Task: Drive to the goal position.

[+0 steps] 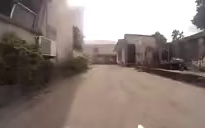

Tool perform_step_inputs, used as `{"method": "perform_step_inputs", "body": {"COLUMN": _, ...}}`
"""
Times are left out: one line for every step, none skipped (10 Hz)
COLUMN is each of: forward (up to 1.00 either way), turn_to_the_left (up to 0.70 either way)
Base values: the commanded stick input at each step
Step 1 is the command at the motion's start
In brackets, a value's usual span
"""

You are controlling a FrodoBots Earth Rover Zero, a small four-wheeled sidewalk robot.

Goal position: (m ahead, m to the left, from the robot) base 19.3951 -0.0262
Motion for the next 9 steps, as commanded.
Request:
{"method": "perform_step_inputs", "body": {"forward": 1.00, "turn_to_the_left": 0.00}}
{"method": "perform_step_inputs", "body": {"forward": 1.00, "turn_to_the_left": 0.00}}
{"method": "perform_step_inputs", "body": {"forward": 1.00, "turn_to_the_left": 0.00}}
{"method": "perform_step_inputs", "body": {"forward": 1.00, "turn_to_the_left": 0.00}}
{"method": "perform_step_inputs", "body": {"forward": 1.00, "turn_to_the_left": 0.00}}
{"method": "perform_step_inputs", "body": {"forward": 1.00, "turn_to_the_left": 0.00}}
{"method": "perform_step_inputs", "body": {"forward": 1.00, "turn_to_the_left": 0.00}}
{"method": "perform_step_inputs", "body": {"forward": 1.00, "turn_to_the_left": 0.00}}
{"method": "perform_step_inputs", "body": {"forward": 1.00, "turn_to_the_left": 0.00}}
